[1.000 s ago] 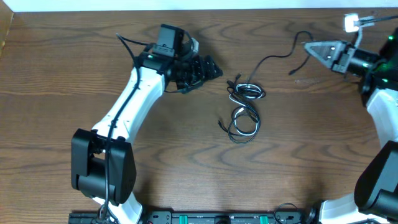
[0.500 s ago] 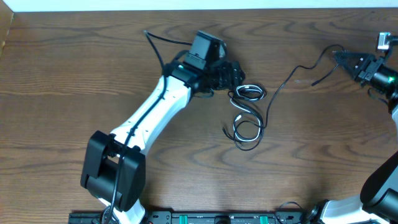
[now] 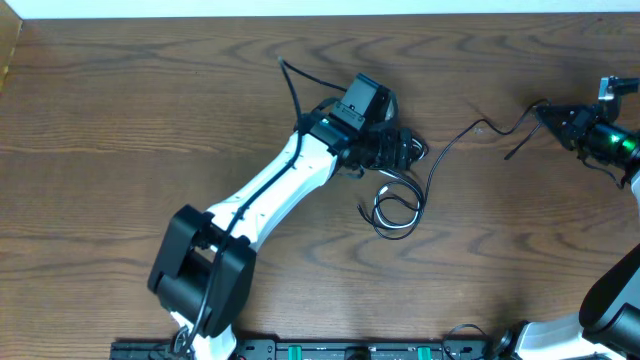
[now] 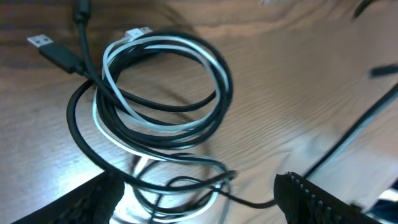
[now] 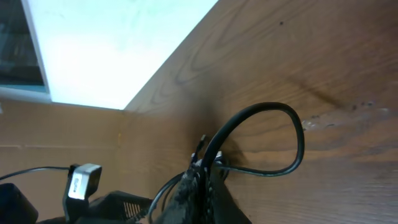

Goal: Untangle cables

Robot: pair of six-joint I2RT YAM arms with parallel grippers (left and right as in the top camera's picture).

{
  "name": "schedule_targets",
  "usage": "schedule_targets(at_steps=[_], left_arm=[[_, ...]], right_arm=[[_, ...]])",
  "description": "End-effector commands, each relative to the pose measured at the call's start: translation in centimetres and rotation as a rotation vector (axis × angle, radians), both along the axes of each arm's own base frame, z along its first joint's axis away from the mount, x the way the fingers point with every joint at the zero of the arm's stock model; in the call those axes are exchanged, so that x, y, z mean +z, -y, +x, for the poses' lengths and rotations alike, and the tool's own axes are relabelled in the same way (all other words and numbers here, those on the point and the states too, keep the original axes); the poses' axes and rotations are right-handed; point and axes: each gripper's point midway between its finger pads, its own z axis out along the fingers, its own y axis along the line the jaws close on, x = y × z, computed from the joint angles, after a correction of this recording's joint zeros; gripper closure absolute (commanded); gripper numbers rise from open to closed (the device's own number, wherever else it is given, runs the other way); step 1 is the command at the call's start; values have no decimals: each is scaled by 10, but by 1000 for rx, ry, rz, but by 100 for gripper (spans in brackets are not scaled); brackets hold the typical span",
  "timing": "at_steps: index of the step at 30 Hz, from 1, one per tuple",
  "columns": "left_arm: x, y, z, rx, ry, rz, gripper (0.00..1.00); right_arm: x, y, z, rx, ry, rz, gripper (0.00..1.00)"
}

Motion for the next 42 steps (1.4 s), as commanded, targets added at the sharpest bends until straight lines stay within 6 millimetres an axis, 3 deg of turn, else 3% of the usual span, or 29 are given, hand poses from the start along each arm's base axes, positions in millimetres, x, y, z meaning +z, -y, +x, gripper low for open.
schedule_targets(at_steps=[1, 6, 12, 17, 21, 28, 32, 37, 42], left_arm=[[-9, 2, 3, -144, 97, 54, 18], [-7, 7, 12, -192, 177, 55, 18], [1, 4, 38, -132, 294, 96, 18], [-4, 6, 41, -173, 329, 113, 18], [-17, 10, 37, -195, 308, 124, 18], [-26, 28, 7, -344, 314, 159, 18], [-31, 30, 1, -364, 329, 206, 18], [-49, 20, 12, -328, 349, 305, 18], [-87, 17, 15, -331, 306, 355, 18]], right_arm=[[7, 3, 0, -1, 32, -43, 99], [7, 3, 0, -1, 28, -41, 99], [6, 1, -1, 3, 25, -39, 99], [6, 1, 0, 4, 25, -39, 99], [6, 1, 0, 4, 25, -39, 99], [4, 3, 0, -6, 17, -51, 99], [1, 4, -1, -16, 2, -59, 99], [1, 1, 0, -9, 1, -59, 99], [1, -5, 1, 8, 6, -66, 99]])
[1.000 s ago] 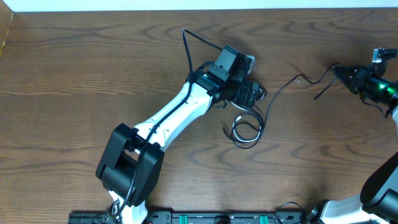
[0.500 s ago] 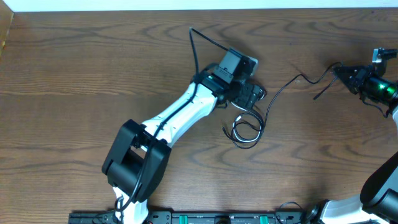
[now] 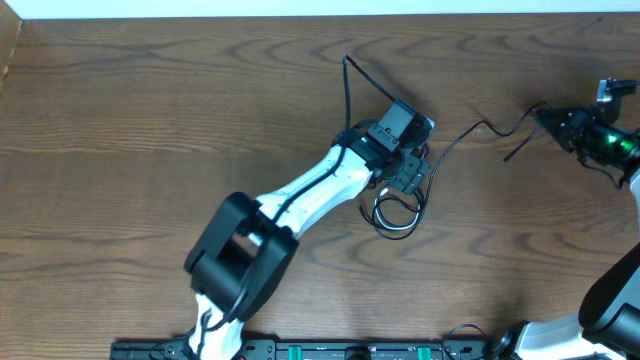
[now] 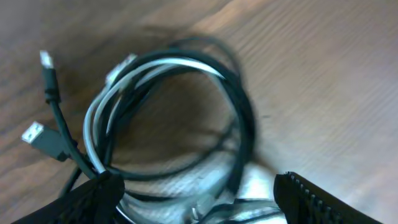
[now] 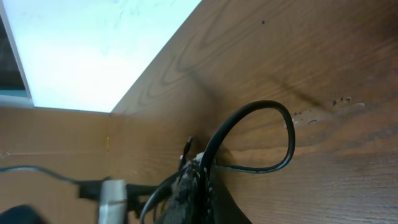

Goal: Untangle cables

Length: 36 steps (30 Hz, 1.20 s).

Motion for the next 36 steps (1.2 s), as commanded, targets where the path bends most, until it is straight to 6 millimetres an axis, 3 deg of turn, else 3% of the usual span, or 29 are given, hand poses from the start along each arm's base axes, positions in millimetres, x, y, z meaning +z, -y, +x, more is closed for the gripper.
schedule_targets(at_steps=[1, 2, 4, 7, 14, 23, 24, 32, 36], left_arm=[[-32, -7, 7, 12, -9, 74, 19], [-38, -8, 7, 12, -16, 83, 29], [-45, -12, 10, 29, -12, 105, 60], [-44, -28, 25, 129, 22, 141, 88], [-39, -91, 63, 423, 28, 171, 91], [-53, -209, 73, 841, -170, 215, 91], [-55, -231, 73, 902, -206, 219, 91], [-59, -301, 77, 1102, -415, 22, 91], [-55, -322, 79, 1155, -496, -110, 91]], right_arm=[[9, -6, 1, 28, 40, -33, 99], [9, -5, 1, 27, 39, -37, 99], [7, -4, 1, 24, 39, -54, 99], [-1, 2, 2, -6, 8, -96, 99], [-17, 18, 2, -76, -61, -189, 99], [-35, 40, -3, -165, -155, -302, 99], [-36, 42, -4, -173, -161, -313, 99], [-46, 60, -8, -238, -221, -398, 99], [-53, 66, -14, -291, -279, -401, 99]])
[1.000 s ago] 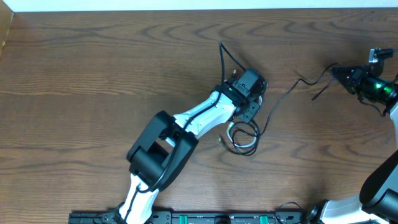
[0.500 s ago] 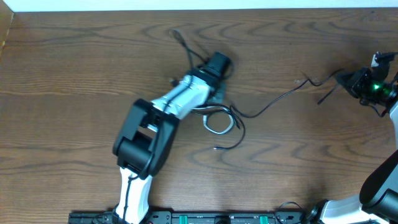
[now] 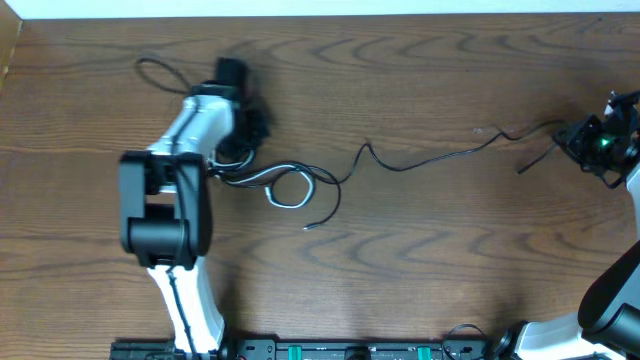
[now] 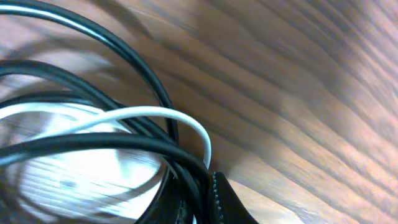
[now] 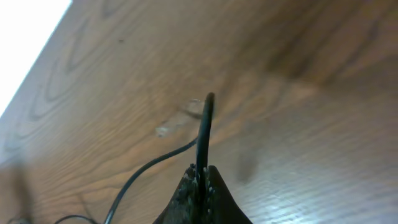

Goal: Untangle cables

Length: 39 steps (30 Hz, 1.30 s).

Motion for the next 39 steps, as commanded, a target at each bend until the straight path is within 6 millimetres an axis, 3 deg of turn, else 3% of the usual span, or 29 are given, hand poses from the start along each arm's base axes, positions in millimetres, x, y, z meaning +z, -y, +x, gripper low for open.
schedule_targets(at_steps=[1, 5, 6, 7, 9, 11, 15, 23, 27, 31, 39], left_arm=[[2, -19, -2, 100, -23, -149, 91], [3, -39, -2, 153, -23, -181, 91], [3, -43, -3, 163, -26, -181, 91], [3, -45, -4, 169, -30, -181, 91], [2, -46, -7, 173, -41, -182, 91], [2, -45, -8, 169, -45, -181, 91], [0, -40, -10, 155, -51, -180, 91], [-3, -42, -14, 151, -61, -161, 91], [-3, -39, -14, 149, -62, -176, 91], [-3, -39, -14, 149, -64, -176, 91], [-2, -37, -14, 147, -64, -191, 91]], right_arm=[[3, 8, -2, -49, -24, -48, 99], [2, 1, -1, -48, -32, -34, 96], [2, -4, 0, -36, -33, -34, 91], [2, -9, 1, -22, -33, -34, 78], [3, -21, 4, 8, -30, -29, 66], [4, -37, 8, 49, -24, -20, 46], [4, -75, 15, 146, -21, -22, 28], [4, -178, 15, 395, -16, -26, 29], [0, -225, 6, 501, -23, -76, 28], [-1, -285, -12, 672, 0, -131, 28], [-2, -344, -15, 737, 99, -338, 28]])
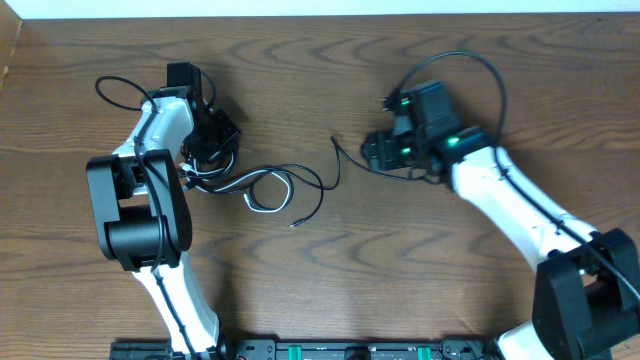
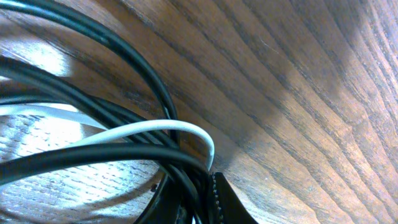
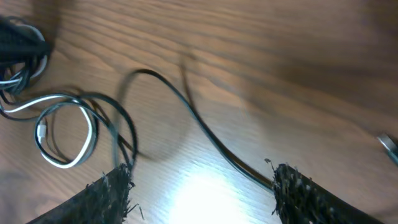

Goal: Untangle cables

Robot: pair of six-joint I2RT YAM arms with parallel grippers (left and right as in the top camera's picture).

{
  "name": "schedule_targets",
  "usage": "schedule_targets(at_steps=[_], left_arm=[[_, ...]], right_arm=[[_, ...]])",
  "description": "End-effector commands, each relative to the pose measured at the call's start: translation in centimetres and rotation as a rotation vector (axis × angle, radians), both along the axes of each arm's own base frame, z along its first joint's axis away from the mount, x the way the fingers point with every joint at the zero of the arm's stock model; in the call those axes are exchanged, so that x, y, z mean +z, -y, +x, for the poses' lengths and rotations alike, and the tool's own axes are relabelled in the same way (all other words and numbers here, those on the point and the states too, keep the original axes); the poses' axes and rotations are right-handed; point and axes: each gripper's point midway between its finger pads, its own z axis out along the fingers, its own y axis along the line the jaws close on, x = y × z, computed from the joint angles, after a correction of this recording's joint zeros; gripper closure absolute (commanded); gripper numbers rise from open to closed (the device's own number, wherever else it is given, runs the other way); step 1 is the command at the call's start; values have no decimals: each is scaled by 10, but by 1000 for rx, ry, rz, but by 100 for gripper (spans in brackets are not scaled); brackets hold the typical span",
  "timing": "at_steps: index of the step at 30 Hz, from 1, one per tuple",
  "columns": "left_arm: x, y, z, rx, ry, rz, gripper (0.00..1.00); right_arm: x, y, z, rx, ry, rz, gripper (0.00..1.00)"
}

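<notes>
A tangle of black and white cables lies left of the table's middle, with loose loops trailing right. My left gripper is at the tangle's left end, shut on several strands; the left wrist view shows the gripper pinching black cables and one white cable. A separate long black cable arcs around my right arm and ends near the middle. My right gripper hovers there, open. In the right wrist view that gripper is low over the black cable, with the fingers apart.
A black cable loop lies at the far left behind the left arm. The wooden table's back edge meets a white wall. A cable end points toward the front.
My right gripper was at the far right edge, shut on the taut black cable. Now it is open near the table's middle, and the cable lies slack around the arm. The left gripper stays shut on the tangle.
First my left gripper was open over the coiled bundle at the table's middle, while the right held a black cable at the far right. Then the left was shut on the bundle at the far left, with the cable stretched between us. Now the right has released.
</notes>
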Motion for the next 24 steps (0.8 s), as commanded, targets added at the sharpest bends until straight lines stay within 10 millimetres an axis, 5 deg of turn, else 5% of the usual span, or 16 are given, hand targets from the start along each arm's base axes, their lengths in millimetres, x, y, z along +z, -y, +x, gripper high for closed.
schedule_targets(at_steps=[1, 9, 10, 12, 13, 14, 24], left_arm=[[-3, 5, -6, -10, -17, -26, 90], [-2, 8, -6, -7, -16, -47, 90], [-2, 8, -6, -7, -16, -47, 89], [-2, 8, -5, -7, -16, -47, 90], [-2, 8, -5, -7, -15, -47, 89], [-2, 8, -5, -7, -15, -47, 89], [-2, 8, -5, -7, -12, -47, 89]], right_arm=[[1, -14, 7, -13, 91, -78, 28], [-50, -65, 2, 67, 49, -43, 36], [-54, -70, 1, 76, 50, -39, 43], [-59, -78, 2, 74, 57, -25, 77], [-57, -78, 5, 66, 67, -29, 93], [-52, -75, 9, 54, 80, -34, 99], [50, 14, 53, -144, 164, -40, 99]])
